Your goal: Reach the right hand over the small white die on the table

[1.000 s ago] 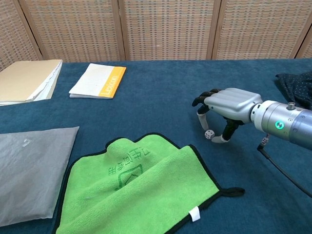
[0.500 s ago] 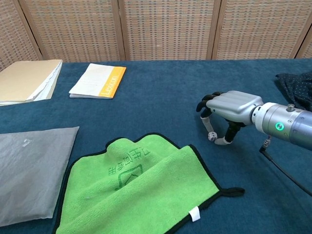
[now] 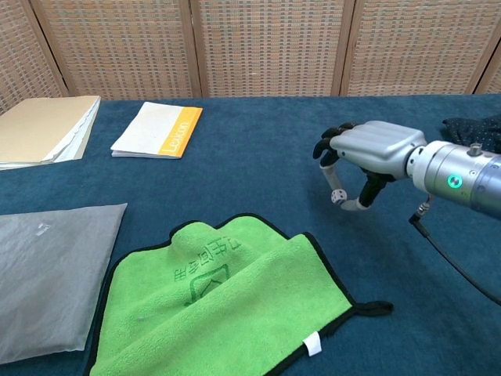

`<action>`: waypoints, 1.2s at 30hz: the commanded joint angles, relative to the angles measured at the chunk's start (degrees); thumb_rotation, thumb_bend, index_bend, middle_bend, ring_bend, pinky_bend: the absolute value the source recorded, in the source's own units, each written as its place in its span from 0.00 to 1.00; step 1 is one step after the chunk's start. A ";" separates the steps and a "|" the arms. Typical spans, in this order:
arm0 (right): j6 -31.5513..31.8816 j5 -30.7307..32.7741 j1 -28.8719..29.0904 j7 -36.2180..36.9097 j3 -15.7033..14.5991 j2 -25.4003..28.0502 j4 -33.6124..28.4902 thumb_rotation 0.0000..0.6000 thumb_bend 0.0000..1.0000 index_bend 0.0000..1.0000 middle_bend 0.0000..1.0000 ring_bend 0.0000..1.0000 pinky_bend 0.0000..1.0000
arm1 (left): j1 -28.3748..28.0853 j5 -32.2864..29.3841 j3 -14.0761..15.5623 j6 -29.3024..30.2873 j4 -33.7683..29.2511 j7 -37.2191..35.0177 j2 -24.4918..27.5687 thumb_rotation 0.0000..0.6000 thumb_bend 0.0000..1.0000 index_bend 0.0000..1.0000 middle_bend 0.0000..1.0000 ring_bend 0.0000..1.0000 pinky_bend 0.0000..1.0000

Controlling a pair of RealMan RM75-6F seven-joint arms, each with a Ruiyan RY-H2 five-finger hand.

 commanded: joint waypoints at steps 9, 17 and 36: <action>3.15 4.05 -1.16 -3.16 2.98 6.97 -5.54 1.00 0.48 0.59 0.23 0.00 0.00 | -0.12 0.16 0.16 -0.14 -0.11 0.39 -0.06 1.00 0.00 0.00 0.00 0.00 0.00; 3.61 6.00 -1.79 -4.72 2.35 8.40 -6.39 1.00 0.41 0.49 0.17 0.00 0.00 | -0.17 0.57 0.27 0.14 -0.57 0.95 -0.06 1.00 0.00 0.00 0.00 0.00 0.00; 5.85 8.11 -3.82 -5.42 0.54 9.81 -8.35 1.00 0.30 0.25 0.01 0.00 0.00 | 0.39 0.79 0.27 1.22 -0.74 0.02 0.41 1.00 0.00 0.00 0.00 0.00 0.00</action>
